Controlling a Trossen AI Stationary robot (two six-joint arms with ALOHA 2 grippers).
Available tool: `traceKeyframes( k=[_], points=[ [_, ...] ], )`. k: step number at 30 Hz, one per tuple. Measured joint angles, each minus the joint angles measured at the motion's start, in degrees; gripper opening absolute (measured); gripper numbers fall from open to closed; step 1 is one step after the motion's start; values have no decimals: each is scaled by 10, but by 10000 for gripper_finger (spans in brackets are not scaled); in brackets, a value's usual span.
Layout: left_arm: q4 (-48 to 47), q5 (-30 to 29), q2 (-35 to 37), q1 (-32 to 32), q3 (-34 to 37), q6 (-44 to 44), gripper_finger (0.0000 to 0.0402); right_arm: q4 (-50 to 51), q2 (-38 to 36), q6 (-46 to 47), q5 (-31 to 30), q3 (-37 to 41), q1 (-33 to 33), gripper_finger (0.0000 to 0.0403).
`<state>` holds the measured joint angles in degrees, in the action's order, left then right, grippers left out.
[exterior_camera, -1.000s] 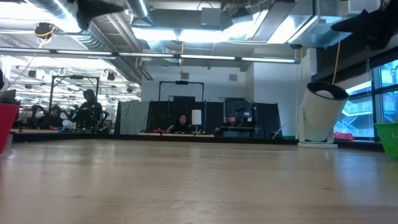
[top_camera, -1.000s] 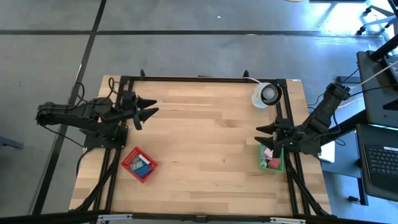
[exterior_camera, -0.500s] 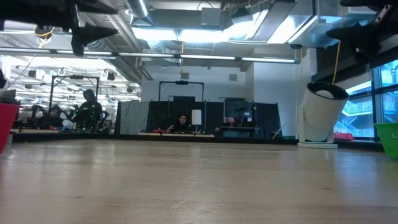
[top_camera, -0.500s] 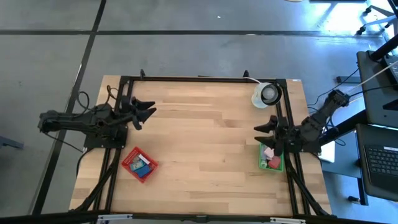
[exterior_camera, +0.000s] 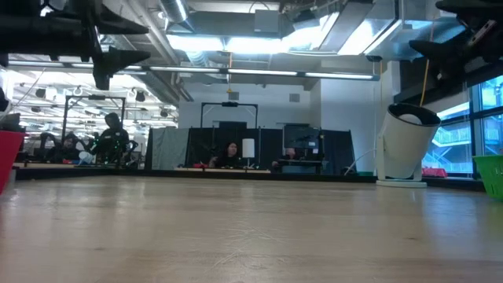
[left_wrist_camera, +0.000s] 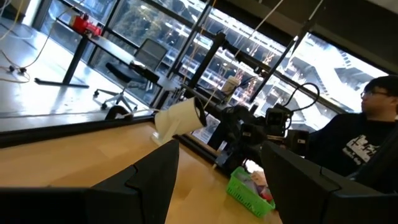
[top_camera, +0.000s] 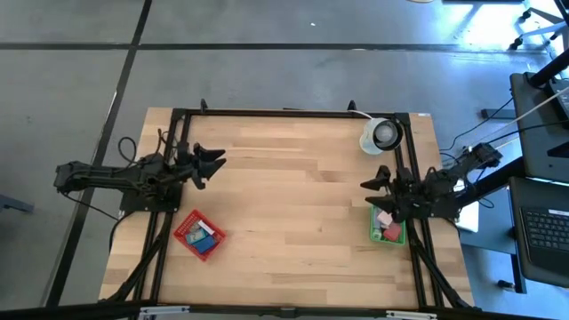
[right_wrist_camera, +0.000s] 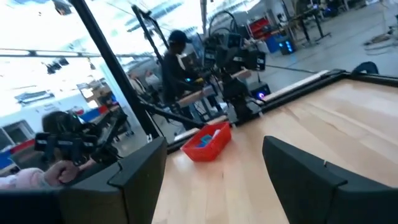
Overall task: Pick & Place Office items
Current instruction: Return to Home Position
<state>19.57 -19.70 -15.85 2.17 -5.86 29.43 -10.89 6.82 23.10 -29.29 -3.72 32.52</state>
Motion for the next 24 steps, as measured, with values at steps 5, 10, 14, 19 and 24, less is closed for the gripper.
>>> traceKeyframes(
  k=[5,10,14,19,24],
  points=[
    [19,0,0,0,25,-1,226,-34,-17,0,46,29,-36,270],
    [64,-3,-1,0,53,-25,226,-36,-17,-7,69,29,-67,270],
    [60,-19,-1,0,53,-45,226,-31,-17,-11,77,29,-90,270],
    [59,-61,-1,0,53,-82,226,-11,-17,-16,65,29,-108,270],
    [59,-97,-1,0,53,-122,226,23,-17,-14,-10,29,-114,270]
  ],
)
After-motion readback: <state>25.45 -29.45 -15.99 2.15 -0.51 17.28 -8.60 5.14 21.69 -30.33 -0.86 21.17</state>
